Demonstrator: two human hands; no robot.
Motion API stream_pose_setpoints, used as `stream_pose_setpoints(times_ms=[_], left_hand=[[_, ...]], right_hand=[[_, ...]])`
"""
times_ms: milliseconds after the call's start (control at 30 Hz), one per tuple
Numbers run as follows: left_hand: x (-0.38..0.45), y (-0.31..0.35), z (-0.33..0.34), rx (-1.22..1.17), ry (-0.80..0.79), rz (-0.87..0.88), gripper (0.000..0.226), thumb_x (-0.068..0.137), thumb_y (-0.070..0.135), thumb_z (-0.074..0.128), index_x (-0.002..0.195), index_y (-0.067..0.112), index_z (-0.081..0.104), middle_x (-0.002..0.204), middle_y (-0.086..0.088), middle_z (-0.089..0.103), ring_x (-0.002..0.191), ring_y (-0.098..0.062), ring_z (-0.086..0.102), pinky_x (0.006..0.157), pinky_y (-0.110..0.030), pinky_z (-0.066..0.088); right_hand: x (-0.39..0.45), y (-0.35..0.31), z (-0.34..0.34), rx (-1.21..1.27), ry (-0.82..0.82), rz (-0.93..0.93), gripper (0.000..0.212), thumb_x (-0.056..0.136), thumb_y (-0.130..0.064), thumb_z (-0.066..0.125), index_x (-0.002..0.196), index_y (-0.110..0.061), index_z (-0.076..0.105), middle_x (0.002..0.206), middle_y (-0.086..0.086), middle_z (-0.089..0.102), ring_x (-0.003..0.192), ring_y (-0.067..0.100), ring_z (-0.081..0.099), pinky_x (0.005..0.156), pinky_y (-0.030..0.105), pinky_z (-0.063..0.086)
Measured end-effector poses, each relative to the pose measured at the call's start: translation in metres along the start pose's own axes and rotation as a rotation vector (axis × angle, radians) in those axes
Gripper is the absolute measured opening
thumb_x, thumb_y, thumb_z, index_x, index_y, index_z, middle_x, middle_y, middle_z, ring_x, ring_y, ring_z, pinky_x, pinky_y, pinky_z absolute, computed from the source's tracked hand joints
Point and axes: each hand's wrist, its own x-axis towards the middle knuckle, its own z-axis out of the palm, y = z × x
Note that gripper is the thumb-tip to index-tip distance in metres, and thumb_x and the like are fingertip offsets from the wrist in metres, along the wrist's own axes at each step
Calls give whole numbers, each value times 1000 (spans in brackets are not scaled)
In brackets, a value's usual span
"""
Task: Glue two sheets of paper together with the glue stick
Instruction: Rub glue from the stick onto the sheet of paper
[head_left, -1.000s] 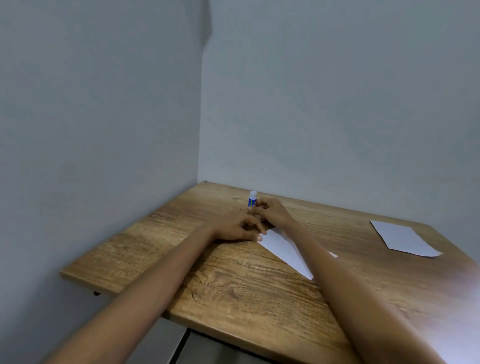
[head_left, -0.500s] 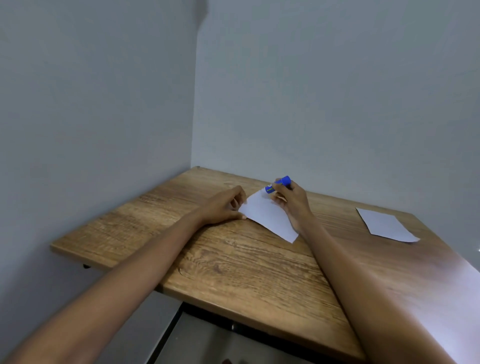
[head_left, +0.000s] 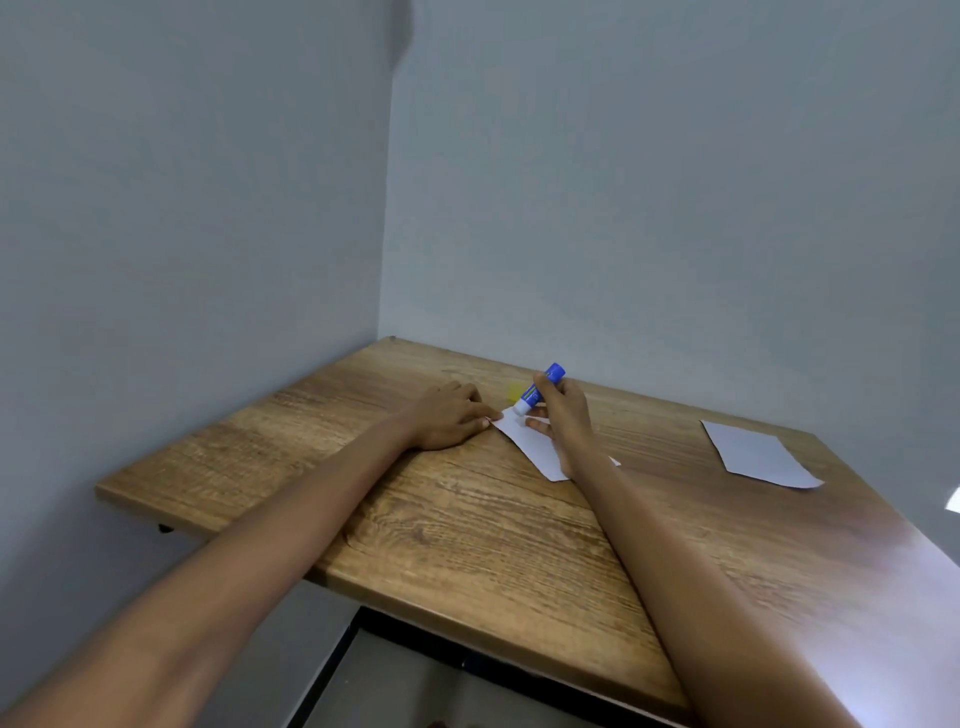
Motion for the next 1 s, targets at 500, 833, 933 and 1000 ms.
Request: stream_pose_setpoints(times_ms=[500,833,933,1000], left_hand=[[3,-3,4,23,3,13,38,99,40,31,133,38,49,128,-3,48,119,-22,42,102,-40,34],[0,1,0,27,21,46,39,99,38,36,136,34,46,129,-6,48,118,-23,44,100,-38,36],[-3,0,-1,-8,134,112,40,94,34,49,134,30,49,129,-5,48,112,-22,47,92,-33,40],[-4,-1,-1,-17,174,132,38,93,32,53,131,28,53,126,-5,49,108,-22,48,89,-32,40]], right_hand=[[0,-10,5,427,114,86,17,93,-24,58,87,-8,54,84,10,58,77,20,62,71,29,56],[10,-14,-19,81,168,-51,19,89,-32,62,91,-13,62,94,8,67,87,17,64,71,25,52],[14,-14,-13,-265,105,-210,21,86,-33,65,90,-13,64,86,7,64,79,16,57,68,24,42],[16,-13,-8,-335,72,-252,23,86,-32,66,91,-10,62,82,5,62,75,14,54,64,20,38]])
